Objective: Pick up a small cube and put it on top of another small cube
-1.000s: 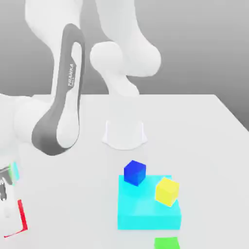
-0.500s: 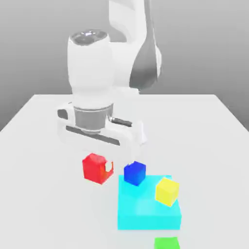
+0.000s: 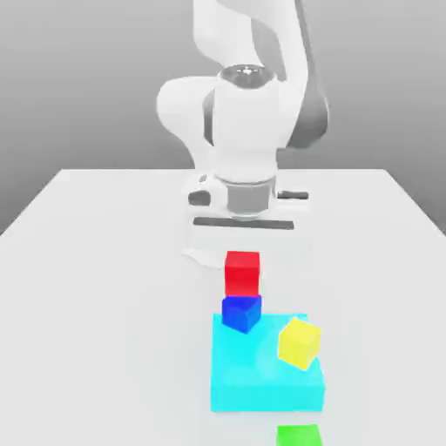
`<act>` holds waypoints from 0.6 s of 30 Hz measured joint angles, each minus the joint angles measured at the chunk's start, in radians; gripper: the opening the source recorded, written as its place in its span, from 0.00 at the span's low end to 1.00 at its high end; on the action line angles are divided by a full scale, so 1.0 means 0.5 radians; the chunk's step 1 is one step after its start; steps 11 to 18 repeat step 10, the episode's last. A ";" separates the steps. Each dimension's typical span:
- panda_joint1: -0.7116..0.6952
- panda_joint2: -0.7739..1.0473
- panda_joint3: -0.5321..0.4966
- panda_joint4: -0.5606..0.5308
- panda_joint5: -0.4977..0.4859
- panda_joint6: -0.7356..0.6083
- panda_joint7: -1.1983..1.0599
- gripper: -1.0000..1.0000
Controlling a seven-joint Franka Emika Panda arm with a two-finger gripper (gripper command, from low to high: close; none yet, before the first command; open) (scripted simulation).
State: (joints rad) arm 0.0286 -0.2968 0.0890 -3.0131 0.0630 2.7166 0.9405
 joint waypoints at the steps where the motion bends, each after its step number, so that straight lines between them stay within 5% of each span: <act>1: 0.000 0.000 0.000 0.000 0.000 0.000 0.000 1.00; 18: 0.003 -0.175 -0.005 0.024 0.001 -0.198 -0.002 1.00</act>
